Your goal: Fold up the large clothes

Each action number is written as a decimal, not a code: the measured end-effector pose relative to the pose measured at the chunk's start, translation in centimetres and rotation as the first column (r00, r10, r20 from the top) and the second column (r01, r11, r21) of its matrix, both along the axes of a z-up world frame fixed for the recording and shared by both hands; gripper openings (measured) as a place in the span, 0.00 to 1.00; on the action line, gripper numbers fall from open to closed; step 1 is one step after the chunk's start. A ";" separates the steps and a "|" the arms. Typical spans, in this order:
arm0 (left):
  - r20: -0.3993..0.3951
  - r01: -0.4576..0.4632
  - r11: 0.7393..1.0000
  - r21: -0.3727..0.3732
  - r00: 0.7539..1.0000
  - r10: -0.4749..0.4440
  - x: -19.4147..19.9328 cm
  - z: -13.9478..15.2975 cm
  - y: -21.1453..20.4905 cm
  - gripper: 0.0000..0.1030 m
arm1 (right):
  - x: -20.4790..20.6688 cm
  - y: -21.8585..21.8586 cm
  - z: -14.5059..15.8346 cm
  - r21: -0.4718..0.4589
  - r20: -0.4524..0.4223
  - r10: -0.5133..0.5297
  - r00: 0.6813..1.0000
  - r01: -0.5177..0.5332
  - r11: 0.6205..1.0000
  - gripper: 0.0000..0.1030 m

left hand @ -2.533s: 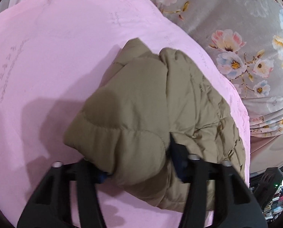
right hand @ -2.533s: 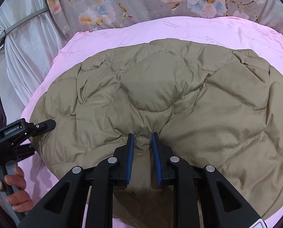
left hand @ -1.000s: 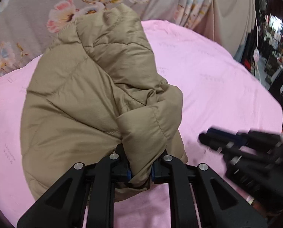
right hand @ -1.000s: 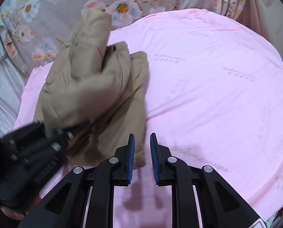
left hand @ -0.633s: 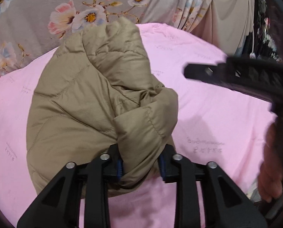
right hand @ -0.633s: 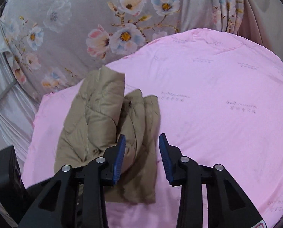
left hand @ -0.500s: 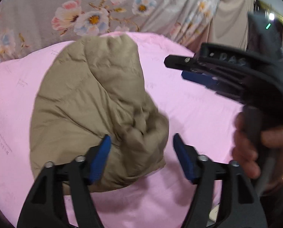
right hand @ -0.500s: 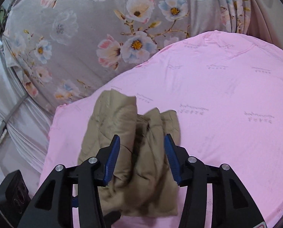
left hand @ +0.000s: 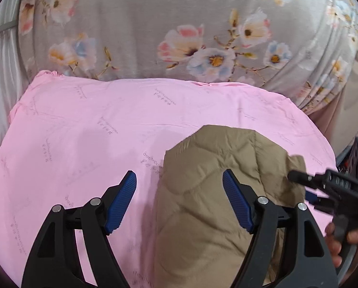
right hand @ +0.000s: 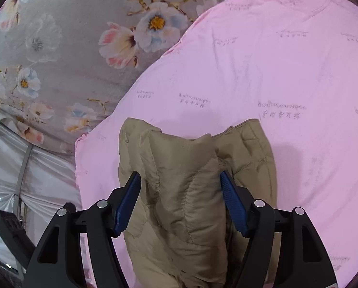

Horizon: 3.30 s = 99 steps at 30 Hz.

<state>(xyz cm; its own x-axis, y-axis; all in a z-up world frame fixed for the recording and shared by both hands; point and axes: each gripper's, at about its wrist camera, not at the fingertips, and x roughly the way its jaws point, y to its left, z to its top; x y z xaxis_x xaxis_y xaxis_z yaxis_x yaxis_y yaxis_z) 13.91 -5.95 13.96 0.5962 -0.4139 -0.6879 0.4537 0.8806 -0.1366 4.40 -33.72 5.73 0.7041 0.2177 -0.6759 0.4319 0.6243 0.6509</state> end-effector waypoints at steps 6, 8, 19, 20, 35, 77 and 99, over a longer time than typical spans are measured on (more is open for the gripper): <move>-0.071 0.008 1.000 -0.007 0.997 -0.009 3.0 -1.3 -2.9 0.67 | -0.6 -0.9 1.0 -0.101 0.024 -0.020 0.999 0.023 0.995 0.17; -0.080 0.024 1.000 -0.004 0.997 -0.024 3.3 -1.8 -4.2 0.67 | -1.5 -1.1 0.9 -0.190 0.007 -0.051 0.999 0.051 0.981 0.15; -0.175 0.072 0.993 0.092 0.983 -0.055 4.0 -9.6 -11.4 0.61 | -2.4 -2.1 -6.4 -0.356 -0.096 -0.123 0.988 0.081 0.931 0.22; -0.171 0.068 0.993 0.092 0.984 -0.052 4.0 -10.2 -11.5 0.62 | -2.3 -2.2 -6.8 -0.350 -0.094 -0.124 0.988 0.084 0.933 0.23; -0.016 0.010 0.990 0.141 1.000 -0.007 3.2 -13.9 -13.0 0.73 | -1.6 -3.0 -10.7 -0.354 -0.043 -0.134 0.990 0.110 0.929 0.35; 0.092 0.025 0.983 0.184 0.995 -0.043 -5.6 -14.8 -7.0 0.89 | -7.8 4.3 -9.6 -0.572 -0.024 -0.007 1.000 -0.007 0.820 0.03; 0.160 -0.001 0.975 0.221 0.986 -0.036 -6.3 -15.6 -7.7 0.89 | -8.0 4.7 -10.3 -0.605 0.012 -0.017 1.000 0.020 0.796 0.03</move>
